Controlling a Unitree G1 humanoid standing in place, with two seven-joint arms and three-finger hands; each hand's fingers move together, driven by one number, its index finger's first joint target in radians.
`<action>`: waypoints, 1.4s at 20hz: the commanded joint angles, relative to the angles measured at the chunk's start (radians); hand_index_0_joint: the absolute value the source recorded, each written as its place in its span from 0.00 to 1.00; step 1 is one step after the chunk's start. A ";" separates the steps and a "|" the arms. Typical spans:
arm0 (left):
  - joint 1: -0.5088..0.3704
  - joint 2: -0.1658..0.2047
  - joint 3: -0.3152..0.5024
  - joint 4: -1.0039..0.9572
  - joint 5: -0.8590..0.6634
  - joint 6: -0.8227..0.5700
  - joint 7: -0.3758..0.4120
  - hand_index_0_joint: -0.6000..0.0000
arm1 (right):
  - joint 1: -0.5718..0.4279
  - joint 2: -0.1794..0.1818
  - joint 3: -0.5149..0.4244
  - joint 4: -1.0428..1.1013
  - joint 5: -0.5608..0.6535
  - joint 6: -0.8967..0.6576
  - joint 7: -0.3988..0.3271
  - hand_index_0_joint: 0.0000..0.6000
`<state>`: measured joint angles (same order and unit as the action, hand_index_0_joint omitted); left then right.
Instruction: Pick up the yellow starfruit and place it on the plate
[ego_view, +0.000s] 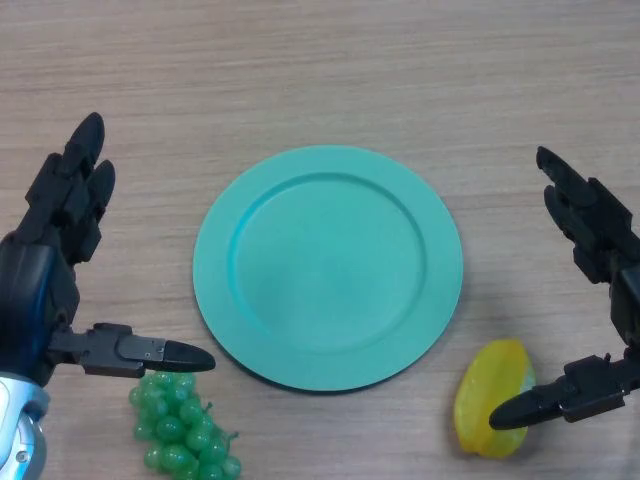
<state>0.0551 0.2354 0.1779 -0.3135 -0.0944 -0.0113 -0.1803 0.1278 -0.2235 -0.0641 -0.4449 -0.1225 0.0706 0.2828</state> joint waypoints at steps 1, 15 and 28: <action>-0.018 0.029 0.039 -0.080 -0.009 -0.098 0.016 1.00 | -0.015 -0.019 -0.051 -0.067 -0.014 -0.134 -0.005 0.00; -0.010 0.025 0.041 -0.098 -0.023 -0.030 0.002 1.00 | -0.005 -0.049 -0.071 0.042 -0.133 -0.299 0.141 0.00; -0.007 0.029 0.035 -0.123 0.001 -0.012 -0.019 1.00 | -0.120 -0.164 -0.083 0.376 -0.631 -0.736 0.060 0.00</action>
<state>0.0662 0.2312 0.1496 -0.3767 -0.0922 0.0611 -0.1946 0.0334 -0.3578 -0.0950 -0.0210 -0.8169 -0.6059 0.4185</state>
